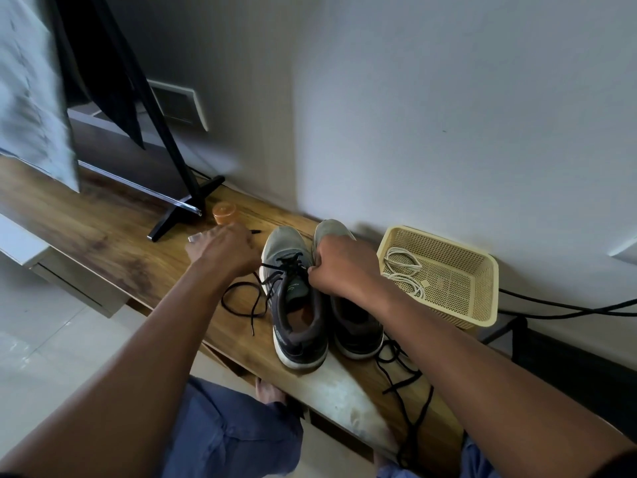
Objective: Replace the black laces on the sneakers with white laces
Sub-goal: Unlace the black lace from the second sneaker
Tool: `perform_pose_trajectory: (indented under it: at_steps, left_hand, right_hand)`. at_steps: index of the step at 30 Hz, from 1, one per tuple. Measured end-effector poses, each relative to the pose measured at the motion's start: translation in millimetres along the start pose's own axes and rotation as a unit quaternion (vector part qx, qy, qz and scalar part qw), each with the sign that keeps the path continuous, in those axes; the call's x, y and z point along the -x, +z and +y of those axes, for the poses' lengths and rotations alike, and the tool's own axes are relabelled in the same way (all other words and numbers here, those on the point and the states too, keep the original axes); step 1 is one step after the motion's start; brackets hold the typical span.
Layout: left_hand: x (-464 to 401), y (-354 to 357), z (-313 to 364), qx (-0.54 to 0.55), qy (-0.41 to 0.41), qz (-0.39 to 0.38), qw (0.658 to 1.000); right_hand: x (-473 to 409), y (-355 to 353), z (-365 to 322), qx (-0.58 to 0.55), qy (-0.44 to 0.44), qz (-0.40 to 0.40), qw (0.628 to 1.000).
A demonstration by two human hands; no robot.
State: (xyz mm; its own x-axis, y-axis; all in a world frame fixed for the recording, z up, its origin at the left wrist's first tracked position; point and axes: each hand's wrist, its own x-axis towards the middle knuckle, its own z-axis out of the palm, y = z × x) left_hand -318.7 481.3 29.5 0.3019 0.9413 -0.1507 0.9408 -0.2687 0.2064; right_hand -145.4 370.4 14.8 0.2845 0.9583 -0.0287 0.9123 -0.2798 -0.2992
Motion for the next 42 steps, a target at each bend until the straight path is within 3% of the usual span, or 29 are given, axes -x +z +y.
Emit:
perform_pose_trajectory:
  at_steps: [3, 6, 14, 19, 24, 27, 30, 32, 37, 42]
  left_hand:
    - [5, -1, 12, 0.078, 0.143, -0.075, 0.984]
    - [11, 3, 29, 0.068, 0.166, -0.09, 0.98]
    - [16, 2, 36, 0.009, 0.114, -0.044, 0.992]
    - [10, -2, 19, -0.03, -0.054, 0.057, 0.996]
    - [10, -2, 22, -0.082, -0.099, 0.029, 0.991]
    - [11, -3, 20, -0.04, -0.038, 0.05, 0.997]
    - [14, -9, 24, 0.076, 0.083, -0.041, 0.993]
    - [20, -10, 33, 0.065, 0.137, -0.084, 0.985]
    - [21, 1, 42, 0.014, 0.148, -0.078, 0.986]
    - [15, 5, 37, 0.031, 0.16, -0.077, 0.984]
  right_hand:
    - [-3, 1, 0, -0.011, -0.002, 0.005, 1.0]
    - [-4, 2, 2, -0.017, -0.009, 0.011, 1.0]
    - [-5, 7, 2, -0.017, -0.002, 0.005, 1.0]
    - [-3, 8, 3, -0.01, 0.003, 0.009, 1.0]
    - [-1, 7, 3, 0.0, -0.004, 0.02, 1.0]
    - [-1, 8, 2, -0.005, -0.011, 0.019, 1.0]
    - [-5, 8, 2, -0.017, -0.012, 0.017, 1.0]
    - [-7, 7, 3, -0.012, -0.011, 0.022, 1.0]
    - [-6, 7, 3, -0.019, -0.011, 0.011, 1.0]
    - [-5, 8, 3, -0.012, -0.009, 0.012, 1.0]
